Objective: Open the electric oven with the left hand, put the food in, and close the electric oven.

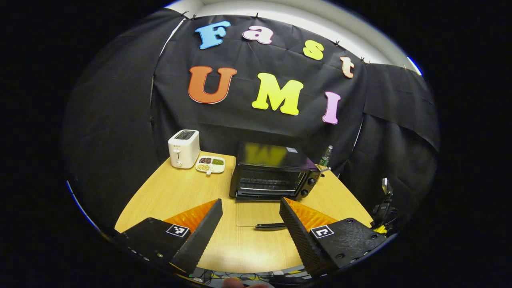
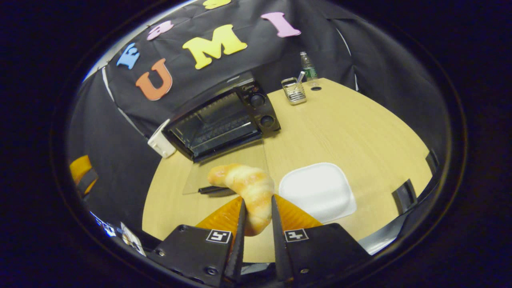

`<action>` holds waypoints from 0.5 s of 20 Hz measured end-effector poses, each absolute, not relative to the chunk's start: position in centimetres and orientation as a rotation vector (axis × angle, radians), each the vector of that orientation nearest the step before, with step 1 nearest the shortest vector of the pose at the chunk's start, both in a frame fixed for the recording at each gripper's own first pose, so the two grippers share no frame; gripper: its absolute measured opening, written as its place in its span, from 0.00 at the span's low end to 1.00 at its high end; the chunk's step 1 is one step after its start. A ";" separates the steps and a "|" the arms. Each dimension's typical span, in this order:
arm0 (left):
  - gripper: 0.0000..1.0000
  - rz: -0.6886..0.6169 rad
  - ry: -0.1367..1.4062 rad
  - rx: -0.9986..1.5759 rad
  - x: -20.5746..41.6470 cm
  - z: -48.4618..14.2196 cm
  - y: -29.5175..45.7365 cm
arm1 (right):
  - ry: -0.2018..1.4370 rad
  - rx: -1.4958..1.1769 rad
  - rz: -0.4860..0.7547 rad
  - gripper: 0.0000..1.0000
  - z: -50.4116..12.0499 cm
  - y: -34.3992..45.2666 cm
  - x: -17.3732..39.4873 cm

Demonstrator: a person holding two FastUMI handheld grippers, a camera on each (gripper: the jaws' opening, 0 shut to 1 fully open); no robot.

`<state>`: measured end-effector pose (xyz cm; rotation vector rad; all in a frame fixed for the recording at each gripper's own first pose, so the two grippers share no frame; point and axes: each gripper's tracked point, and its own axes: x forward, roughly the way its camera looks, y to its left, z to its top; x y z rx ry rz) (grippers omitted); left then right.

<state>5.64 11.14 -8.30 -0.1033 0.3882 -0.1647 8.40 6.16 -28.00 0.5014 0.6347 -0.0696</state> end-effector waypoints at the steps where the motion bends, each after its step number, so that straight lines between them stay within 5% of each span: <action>1: 0.94 -0.170 0.397 -0.086 5.5 -8.5 12.0 | 0.604 0.524 -0.087 0.33 -27.7 7.0 10.0; 10: 0.95 -0.127 0.488 -0.097 3.8 -10.9 17.3 | 0.442 0.600 -0.164 0.33 -27.4 11.3 25.0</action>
